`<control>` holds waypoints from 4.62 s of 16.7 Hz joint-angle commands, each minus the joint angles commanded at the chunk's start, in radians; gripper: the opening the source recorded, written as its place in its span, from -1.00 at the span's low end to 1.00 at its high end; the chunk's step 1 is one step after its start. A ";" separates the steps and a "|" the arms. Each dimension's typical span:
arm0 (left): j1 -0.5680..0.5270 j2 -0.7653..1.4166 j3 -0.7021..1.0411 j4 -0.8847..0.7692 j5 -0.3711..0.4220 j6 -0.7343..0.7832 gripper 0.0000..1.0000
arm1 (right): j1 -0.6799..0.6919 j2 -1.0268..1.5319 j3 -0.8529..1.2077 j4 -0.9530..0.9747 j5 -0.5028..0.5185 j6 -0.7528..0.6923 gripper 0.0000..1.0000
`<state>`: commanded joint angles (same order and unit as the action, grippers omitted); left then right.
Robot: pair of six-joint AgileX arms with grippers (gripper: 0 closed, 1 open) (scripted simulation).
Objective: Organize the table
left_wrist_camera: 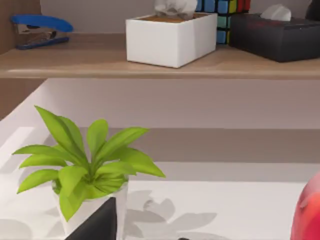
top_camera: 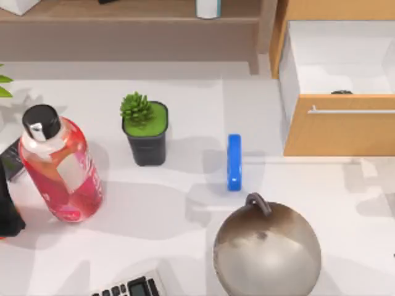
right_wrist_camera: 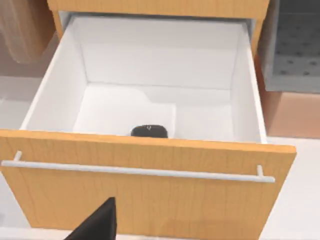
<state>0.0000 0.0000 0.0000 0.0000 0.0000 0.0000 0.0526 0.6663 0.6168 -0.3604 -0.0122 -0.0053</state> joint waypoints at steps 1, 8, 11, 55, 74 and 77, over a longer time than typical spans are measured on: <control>0.000 0.000 0.000 0.000 0.000 0.000 1.00 | 0.006 0.109 0.097 -0.053 0.001 -0.002 1.00; 0.000 0.000 0.000 0.000 0.000 0.000 1.00 | 0.042 0.908 0.800 -0.435 0.013 -0.014 1.00; 0.000 0.000 0.000 0.000 0.000 0.000 1.00 | 0.053 1.219 1.069 -0.584 0.017 -0.018 1.00; 0.000 0.000 0.000 0.000 0.000 0.000 1.00 | 0.077 1.788 1.482 -0.755 0.017 -0.018 -1.00; 0.000 0.000 0.000 0.000 0.000 0.000 1.00 | 0.054 1.369 1.355 -0.803 -0.144 0.030 -1.00; 0.000 0.000 0.000 0.000 0.000 0.000 1.00 | 0.058 1.187 1.280 -0.820 -0.180 0.037 -1.00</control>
<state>0.0000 0.0000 0.0000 0.0000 0.0000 0.0000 0.1101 1.8531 1.8965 -1.1803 -0.1925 0.0322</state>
